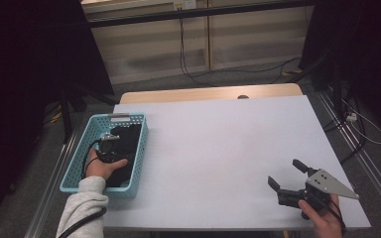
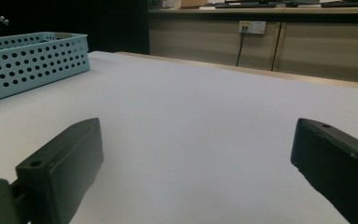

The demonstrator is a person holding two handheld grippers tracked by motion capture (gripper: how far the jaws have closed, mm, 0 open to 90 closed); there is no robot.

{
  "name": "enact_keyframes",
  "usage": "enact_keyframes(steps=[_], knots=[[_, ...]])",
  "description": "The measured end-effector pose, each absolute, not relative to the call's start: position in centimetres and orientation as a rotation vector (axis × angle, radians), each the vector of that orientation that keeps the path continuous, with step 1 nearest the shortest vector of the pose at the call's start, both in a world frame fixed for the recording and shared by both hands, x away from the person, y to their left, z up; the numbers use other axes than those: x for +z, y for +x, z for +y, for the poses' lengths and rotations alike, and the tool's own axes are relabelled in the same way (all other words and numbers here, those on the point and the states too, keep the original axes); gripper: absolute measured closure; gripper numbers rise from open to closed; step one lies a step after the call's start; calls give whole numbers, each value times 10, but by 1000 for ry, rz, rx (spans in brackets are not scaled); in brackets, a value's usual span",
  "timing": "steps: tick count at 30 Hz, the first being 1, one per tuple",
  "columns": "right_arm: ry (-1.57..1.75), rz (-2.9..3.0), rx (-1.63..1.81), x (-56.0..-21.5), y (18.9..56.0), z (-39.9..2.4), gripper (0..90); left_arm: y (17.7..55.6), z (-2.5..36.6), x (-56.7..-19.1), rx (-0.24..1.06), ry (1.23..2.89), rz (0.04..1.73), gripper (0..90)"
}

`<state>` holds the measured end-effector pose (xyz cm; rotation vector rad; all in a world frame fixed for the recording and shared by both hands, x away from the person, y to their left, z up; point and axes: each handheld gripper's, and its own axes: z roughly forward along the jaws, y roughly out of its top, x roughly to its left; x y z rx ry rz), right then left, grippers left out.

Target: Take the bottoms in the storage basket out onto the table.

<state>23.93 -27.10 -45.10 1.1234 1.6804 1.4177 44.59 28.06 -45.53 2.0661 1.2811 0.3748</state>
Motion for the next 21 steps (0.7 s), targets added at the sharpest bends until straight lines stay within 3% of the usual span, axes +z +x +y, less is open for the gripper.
enact_keyframes(steps=[4, 9, 21], knots=[[1124, 1681, 1417, -451, 239, -271, 15, 447, 277, -453, 350, 2069, 1291, 480], [1125, 1678, 1418, -451, 239, -271, 15, 449, 274, -449, 289, 2052, 1359, 573], [1125, 1683, 1415, -452, 240, -273, 15, 454, 270, -442, 241, 2019, 1473, 640]])
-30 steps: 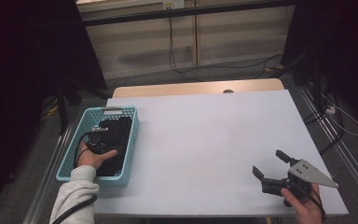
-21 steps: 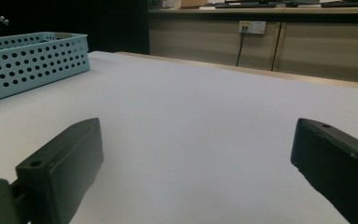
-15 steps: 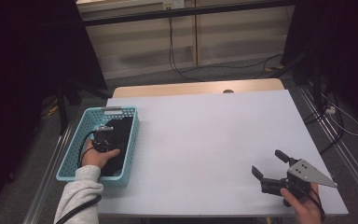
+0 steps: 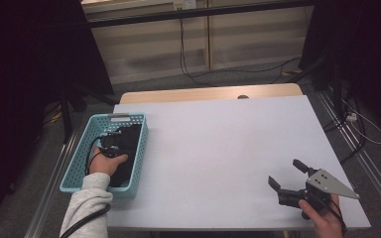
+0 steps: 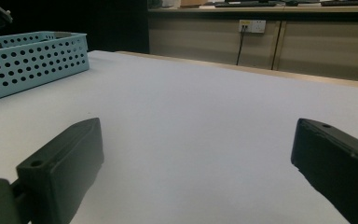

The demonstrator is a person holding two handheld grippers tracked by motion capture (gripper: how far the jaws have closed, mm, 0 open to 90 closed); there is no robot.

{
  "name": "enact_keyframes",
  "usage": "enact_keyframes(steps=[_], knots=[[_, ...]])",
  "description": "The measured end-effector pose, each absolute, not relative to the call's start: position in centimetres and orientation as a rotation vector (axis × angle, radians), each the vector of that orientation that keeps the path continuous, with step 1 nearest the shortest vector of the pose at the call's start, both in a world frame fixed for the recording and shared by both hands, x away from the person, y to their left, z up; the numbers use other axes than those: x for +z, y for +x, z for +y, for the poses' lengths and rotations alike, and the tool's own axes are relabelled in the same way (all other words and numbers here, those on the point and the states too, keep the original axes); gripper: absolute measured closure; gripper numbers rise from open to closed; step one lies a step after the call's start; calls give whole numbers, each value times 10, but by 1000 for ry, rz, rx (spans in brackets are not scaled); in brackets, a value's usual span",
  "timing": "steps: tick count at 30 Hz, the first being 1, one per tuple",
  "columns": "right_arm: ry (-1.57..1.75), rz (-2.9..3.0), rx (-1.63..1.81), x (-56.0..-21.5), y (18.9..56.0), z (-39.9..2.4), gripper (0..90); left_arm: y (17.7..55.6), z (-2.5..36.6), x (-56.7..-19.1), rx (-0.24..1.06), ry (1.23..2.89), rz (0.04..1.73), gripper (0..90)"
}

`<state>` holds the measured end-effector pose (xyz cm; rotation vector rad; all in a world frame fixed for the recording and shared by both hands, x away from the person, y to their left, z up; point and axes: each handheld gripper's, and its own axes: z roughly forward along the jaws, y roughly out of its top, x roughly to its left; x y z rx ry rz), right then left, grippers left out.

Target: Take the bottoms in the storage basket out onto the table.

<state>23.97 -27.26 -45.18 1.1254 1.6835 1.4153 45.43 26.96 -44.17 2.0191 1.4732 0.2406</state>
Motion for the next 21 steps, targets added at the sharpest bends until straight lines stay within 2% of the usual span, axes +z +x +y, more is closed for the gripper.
enact_keyframes(steps=[4, 7, 10, 18, 21], knots=[[1133, 1677, 1418, -452, 240, -273, 15, 457, 275, -434, 217, 1996, 1504, 653], [1136, 1679, 1415, -452, 240, -274, 15, 458, 281, -424, 213, 1968, 1519, 709], [1135, 1680, 1415, -452, 240, -275, 15, 458, 285, -410, 213, 1950, 1538, 722], [1131, 1681, 1415, -452, 239, -274, 14, 458, 295, -369, 272, 1902, 1510, 735], [1134, 1680, 1416, -452, 239, -274, 14, 458, 295, -343, 306, 1859, 1459, 736]])
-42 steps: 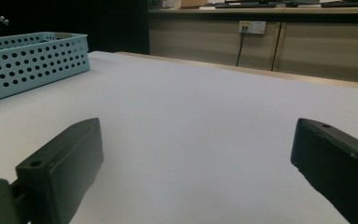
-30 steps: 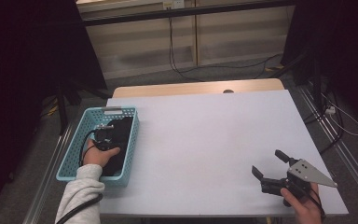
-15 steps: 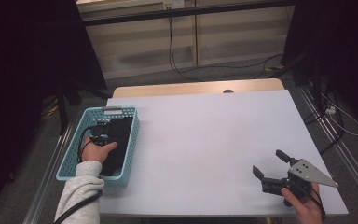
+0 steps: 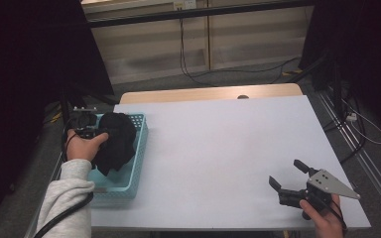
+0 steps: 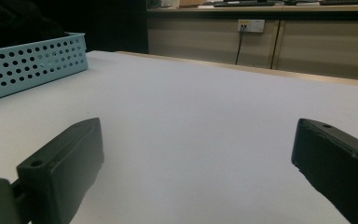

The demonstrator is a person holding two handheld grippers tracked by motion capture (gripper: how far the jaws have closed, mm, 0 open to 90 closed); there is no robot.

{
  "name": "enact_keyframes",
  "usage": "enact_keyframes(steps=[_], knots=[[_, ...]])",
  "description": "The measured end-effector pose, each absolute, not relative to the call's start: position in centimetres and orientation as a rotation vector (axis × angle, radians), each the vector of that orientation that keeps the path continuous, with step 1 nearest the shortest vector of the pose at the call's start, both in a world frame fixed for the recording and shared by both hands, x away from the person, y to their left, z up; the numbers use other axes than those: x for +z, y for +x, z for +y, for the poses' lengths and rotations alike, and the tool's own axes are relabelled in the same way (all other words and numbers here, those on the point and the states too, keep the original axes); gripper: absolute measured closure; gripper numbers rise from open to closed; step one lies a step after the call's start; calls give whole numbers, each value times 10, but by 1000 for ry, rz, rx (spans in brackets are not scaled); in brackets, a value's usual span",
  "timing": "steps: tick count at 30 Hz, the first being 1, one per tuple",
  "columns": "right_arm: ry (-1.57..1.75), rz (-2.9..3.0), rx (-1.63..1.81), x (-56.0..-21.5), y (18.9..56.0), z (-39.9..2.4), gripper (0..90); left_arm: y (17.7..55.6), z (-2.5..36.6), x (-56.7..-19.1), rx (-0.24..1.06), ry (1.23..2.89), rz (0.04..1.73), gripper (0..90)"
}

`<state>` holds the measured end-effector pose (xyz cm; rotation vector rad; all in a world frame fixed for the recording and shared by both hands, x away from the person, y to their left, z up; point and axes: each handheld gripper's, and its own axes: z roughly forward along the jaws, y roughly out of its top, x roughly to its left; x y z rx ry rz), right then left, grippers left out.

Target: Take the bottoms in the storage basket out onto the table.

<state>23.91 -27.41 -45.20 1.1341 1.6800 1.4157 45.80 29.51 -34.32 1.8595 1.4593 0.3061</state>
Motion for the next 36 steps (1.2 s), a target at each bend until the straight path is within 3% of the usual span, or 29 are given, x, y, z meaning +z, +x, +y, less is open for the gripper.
enact_keyframes(steps=[8, 21, 36], knots=[[1126, 1685, 1418, -452, 239, -273, 14, 454, 284, -305, 342, 1795, 1354, 740], [1131, 1683, 1418, -452, 239, -274, 14, 439, 223, -273, 319, 1761, 1099, 763], [1128, 1690, 1421, -452, 239, -274, 14, 420, 154, -295, 202, 1840, 914, 766]])
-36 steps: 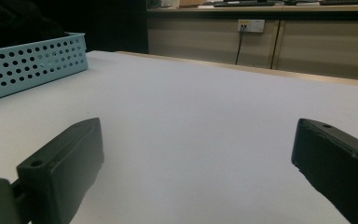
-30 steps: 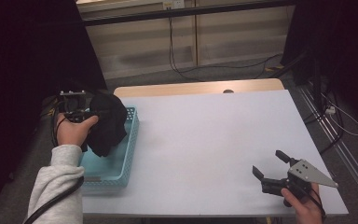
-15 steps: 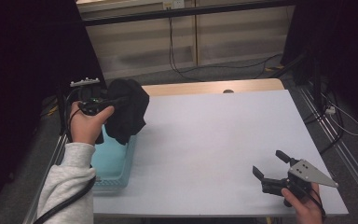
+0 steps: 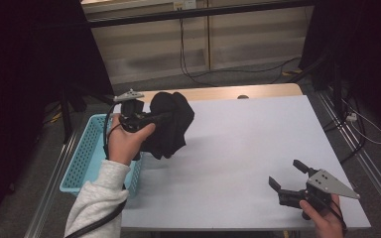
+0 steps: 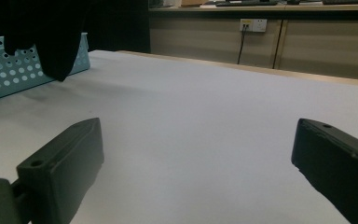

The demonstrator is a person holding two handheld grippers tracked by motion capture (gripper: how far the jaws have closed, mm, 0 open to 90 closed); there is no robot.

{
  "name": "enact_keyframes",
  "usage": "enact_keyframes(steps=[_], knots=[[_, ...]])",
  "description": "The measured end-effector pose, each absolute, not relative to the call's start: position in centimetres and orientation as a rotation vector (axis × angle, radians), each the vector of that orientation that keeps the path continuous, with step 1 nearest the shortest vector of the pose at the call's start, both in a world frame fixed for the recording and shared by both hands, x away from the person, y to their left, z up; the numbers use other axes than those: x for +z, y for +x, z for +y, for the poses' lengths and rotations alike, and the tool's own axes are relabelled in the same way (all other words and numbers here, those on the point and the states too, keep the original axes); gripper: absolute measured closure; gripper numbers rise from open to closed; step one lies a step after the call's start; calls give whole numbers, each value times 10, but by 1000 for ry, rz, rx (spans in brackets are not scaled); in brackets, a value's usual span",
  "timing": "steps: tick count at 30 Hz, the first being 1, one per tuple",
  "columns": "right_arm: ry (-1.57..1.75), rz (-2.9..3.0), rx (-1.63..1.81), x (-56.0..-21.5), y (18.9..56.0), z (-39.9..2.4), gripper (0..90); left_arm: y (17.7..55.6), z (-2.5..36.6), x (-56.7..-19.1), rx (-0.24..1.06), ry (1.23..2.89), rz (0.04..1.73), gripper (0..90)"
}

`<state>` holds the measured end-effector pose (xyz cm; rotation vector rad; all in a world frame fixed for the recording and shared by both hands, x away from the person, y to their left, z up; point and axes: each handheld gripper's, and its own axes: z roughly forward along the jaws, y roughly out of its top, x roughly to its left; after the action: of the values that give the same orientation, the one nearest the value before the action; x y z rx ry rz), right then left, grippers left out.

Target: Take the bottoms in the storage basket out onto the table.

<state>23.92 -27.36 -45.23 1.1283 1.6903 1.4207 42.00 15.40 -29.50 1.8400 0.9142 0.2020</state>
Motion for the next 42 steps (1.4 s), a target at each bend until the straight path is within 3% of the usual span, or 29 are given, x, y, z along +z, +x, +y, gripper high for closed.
enact_keyframes(steps=[10, 14, 18, 19, 20, 22, 26, 42], knots=[[1125, 1698, 1419, -453, 240, -273, 14, 396, 110, -319, 48, 1850, 756, 768], [1126, 1701, 1416, -453, 240, -272, 14, 400, 100, -346, 67, 1853, 729, 752], [1131, 1703, 1419, -453, 239, -271, 14, 410, 103, -380, 171, 1892, 800, 517], [1131, 1703, 1419, -453, 239, -271, 14, 412, 105, -386, 185, 1888, 826, 517], [1126, 1711, 1412, -454, 240, -272, 15, 413, 108, -391, 198, 1891, 833, 400], [1126, 1712, 1409, -454, 240, -272, 15, 413, 112, -399, 220, 1907, 850, 384], [1127, 1726, 1400, -455, 241, -270, 15, 403, 117, -407, 255, 1926, 812, 260], [1098, 1797, 1367, -456, 245, -261, 12, 385, 128, -429, 261, 1972, 776, 140]])
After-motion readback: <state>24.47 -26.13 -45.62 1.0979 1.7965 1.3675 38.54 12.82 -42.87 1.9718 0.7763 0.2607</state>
